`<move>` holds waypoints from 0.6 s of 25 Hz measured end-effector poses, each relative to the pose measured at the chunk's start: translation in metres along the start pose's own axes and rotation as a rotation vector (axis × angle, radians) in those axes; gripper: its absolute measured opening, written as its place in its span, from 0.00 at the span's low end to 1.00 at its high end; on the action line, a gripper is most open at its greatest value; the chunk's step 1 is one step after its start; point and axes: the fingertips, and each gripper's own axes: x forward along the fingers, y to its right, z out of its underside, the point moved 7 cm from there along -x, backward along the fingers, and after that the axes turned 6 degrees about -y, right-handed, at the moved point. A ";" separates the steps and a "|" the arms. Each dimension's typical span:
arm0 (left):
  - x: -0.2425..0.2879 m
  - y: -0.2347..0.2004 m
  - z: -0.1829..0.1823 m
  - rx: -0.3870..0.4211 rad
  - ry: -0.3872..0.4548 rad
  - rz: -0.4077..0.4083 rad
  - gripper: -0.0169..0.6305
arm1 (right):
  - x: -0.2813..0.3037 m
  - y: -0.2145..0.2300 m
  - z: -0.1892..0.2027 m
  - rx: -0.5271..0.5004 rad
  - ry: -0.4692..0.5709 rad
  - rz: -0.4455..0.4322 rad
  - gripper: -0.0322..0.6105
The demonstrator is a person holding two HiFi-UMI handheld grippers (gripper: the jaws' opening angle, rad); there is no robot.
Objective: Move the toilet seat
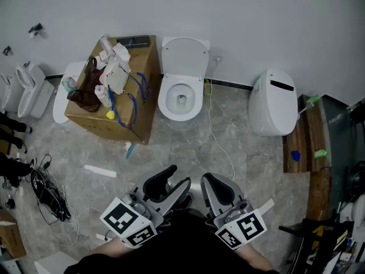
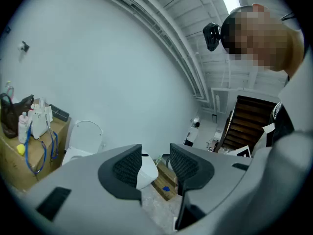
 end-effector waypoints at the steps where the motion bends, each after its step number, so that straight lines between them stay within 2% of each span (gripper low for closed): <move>1: 0.000 0.000 0.000 0.000 0.000 0.001 0.32 | 0.000 0.000 0.000 -0.001 0.000 0.000 0.12; 15: -0.002 0.009 -0.007 0.027 0.026 0.017 0.32 | -0.009 -0.001 -0.008 -0.016 0.033 0.012 0.12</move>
